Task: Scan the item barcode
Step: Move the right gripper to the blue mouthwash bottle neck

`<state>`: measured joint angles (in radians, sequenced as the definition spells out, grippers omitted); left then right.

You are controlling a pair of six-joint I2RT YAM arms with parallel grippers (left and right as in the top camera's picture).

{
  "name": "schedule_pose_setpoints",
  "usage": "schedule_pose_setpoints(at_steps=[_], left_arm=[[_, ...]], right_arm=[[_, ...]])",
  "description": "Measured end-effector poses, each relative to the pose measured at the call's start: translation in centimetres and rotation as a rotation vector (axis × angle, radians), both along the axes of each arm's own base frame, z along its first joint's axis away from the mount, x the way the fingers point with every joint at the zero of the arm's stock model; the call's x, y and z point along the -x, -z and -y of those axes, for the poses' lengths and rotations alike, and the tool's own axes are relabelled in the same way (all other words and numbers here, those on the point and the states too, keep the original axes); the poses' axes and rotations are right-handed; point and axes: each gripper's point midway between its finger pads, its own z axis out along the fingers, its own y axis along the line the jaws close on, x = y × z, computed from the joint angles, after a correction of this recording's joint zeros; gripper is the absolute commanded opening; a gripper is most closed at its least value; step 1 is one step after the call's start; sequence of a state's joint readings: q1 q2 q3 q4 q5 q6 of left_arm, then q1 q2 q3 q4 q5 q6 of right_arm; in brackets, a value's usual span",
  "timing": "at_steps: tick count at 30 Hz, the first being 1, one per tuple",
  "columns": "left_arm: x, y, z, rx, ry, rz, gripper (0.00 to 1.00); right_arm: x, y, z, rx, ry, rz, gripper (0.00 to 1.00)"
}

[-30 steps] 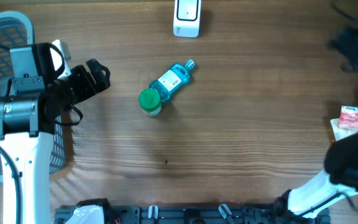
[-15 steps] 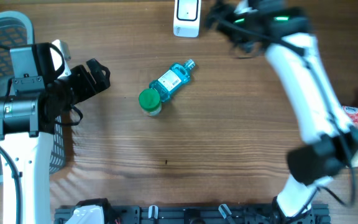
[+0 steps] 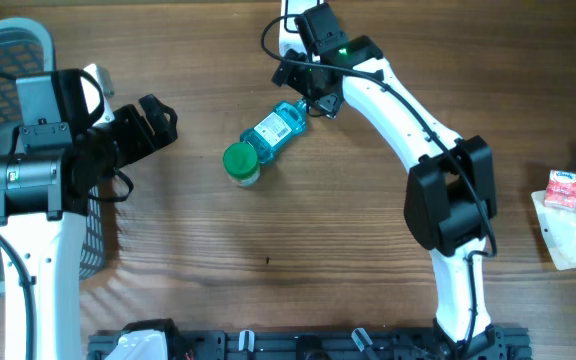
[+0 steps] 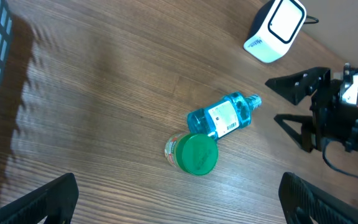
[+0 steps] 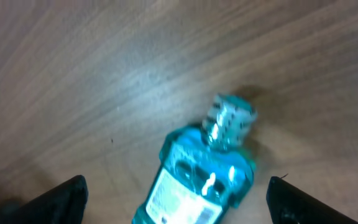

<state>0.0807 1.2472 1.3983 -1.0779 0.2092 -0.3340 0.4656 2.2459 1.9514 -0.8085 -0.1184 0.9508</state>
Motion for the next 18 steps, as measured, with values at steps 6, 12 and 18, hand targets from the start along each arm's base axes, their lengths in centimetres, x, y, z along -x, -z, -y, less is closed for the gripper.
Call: schedule_pose_setpoints(at_steps=[6, 12, 18], left_arm=[[0.0, 0.0, 0.0, 0.0, 0.0, 0.0, 1.0], [0.0, 0.0, 0.0, 0.0, 0.0, 0.0, 1.0], [0.0, 0.0, 0.0, 0.0, 0.0, 0.0, 1.0]], right_arm=[[-0.5, 3.6, 0.0, 0.023, 0.025, -0.037, 0.9], [-0.5, 6.4, 0.4, 0.052, 0.059, -0.075, 0.82], [-0.8, 6.3, 0.8, 0.057, 0.116, -0.069, 0.62]])
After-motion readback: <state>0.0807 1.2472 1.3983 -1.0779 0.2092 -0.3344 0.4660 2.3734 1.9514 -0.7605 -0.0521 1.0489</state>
